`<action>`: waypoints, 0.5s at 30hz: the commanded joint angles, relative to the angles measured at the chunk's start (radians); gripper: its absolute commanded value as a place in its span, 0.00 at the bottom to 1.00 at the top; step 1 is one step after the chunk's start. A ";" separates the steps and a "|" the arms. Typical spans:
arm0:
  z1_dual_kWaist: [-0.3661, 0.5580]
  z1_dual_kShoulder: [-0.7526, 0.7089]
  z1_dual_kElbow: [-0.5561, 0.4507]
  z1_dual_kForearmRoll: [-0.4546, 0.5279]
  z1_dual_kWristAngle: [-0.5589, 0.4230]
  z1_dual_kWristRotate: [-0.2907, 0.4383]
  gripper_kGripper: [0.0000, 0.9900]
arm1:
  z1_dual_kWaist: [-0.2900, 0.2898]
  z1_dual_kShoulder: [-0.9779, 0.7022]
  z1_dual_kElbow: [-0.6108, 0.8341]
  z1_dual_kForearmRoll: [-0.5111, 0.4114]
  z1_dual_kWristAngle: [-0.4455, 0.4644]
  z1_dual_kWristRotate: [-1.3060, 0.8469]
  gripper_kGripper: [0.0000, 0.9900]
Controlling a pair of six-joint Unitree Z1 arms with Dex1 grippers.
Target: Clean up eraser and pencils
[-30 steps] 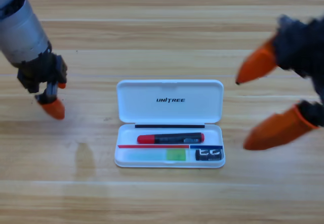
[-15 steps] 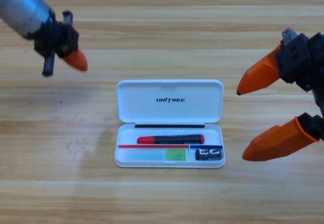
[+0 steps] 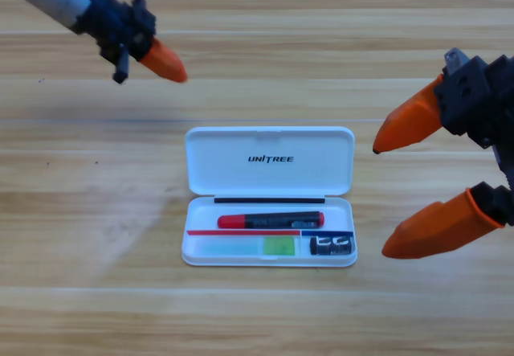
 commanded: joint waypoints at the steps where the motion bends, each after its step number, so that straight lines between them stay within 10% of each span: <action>1: -0.013 0.134 -0.027 0.022 -0.048 -0.029 0.00 | 0.017 -0.017 0.037 -0.016 0.021 0.003 1.00; 15: -0.114 0.207 -0.035 0.098 -0.097 -0.035 0.00 | 0.017 -0.011 0.040 -0.024 0.023 0.008 1.00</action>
